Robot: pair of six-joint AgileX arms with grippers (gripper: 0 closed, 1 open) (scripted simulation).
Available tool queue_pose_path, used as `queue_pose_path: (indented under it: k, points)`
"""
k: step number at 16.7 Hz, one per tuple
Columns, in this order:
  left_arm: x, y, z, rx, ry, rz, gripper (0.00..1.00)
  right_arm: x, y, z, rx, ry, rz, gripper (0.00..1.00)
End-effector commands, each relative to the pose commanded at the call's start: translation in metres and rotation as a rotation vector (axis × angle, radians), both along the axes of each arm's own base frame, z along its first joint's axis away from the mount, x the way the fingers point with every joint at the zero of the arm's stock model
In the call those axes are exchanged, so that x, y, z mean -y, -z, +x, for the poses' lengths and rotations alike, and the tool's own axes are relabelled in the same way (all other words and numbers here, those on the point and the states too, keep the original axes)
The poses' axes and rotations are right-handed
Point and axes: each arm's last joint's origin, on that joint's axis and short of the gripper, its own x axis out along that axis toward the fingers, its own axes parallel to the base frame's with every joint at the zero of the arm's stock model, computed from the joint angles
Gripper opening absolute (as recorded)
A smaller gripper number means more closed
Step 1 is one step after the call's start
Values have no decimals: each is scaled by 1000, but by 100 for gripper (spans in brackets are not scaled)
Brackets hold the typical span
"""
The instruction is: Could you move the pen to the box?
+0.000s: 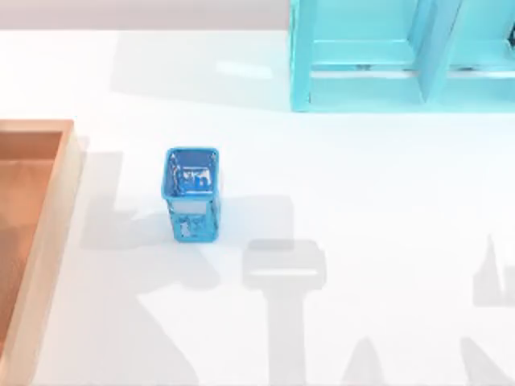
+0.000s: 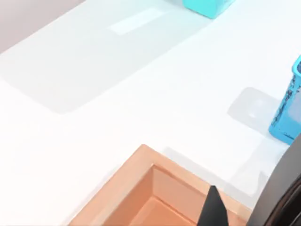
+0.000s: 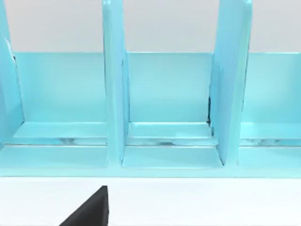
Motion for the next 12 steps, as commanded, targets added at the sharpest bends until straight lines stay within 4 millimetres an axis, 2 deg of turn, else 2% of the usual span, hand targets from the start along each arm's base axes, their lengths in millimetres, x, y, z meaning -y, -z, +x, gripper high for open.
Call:
queue_pose_path:
  k: [8,12]
  points:
    - [-23,-20,-45,29,181,14,0,0,0,0,0,0,0,100]
    - [-29,-29,-58,43,202,-14,0,0,0,0,0,0,0,100]
